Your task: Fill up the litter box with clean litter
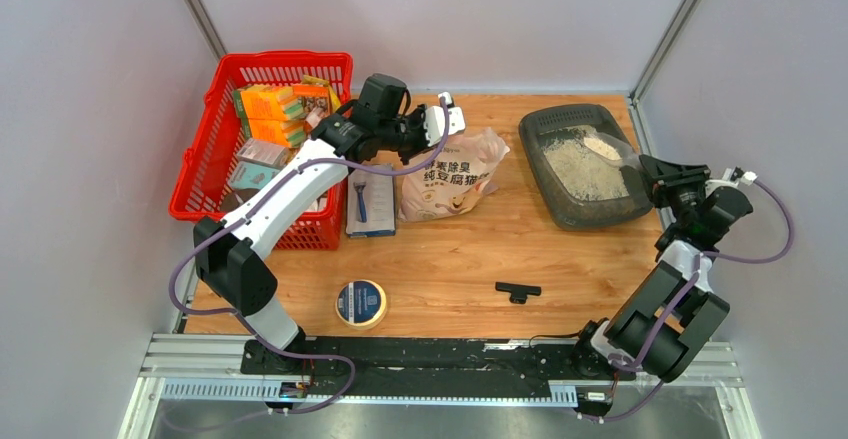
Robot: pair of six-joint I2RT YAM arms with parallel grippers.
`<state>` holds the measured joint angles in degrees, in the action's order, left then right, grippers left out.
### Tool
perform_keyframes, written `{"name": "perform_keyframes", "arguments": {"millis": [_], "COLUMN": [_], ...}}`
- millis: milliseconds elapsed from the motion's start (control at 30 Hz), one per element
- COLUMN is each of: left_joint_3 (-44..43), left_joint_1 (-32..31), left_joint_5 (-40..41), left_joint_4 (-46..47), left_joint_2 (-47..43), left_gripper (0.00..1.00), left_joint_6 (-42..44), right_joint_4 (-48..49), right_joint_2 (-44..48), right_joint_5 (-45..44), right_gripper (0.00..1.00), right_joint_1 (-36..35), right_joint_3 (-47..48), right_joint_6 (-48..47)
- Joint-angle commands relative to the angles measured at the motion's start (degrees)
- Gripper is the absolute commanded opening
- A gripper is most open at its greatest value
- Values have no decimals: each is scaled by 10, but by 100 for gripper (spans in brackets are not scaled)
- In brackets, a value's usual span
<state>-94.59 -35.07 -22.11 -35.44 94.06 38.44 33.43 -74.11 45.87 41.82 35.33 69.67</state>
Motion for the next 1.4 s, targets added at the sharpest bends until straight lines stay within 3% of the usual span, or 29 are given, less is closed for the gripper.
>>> {"name": "perform_keyframes", "arguments": {"millis": [0,267,767,1067,1367], "left_joint_3": [-1,55,79,66,68], "left_joint_1": [0,1,0,-1,-1], "left_joint_5": [-12,-15,-14,-11,-23], "left_joint_4": [52,34,40,39,45], "left_joint_2": [-44,-80,-96,-88,-83], "left_gripper": [0,0,0,0,0], "left_joint_6": [3,38,-6,-4,3], "right_joint_4": [-125,-202,-252,-235,-284], "right_joint_2": [12,-55,-215,-235,-176], "right_joint_5": [-90,-162,-207,-178,-86], "right_gripper": [0,0,0,0,0], "right_joint_1": [0,-30,-116,-150,-141], "right_joint_3": [-3,64,265,274,205], "right_joint_6": [-116,-177,-219,-212,-229]}}
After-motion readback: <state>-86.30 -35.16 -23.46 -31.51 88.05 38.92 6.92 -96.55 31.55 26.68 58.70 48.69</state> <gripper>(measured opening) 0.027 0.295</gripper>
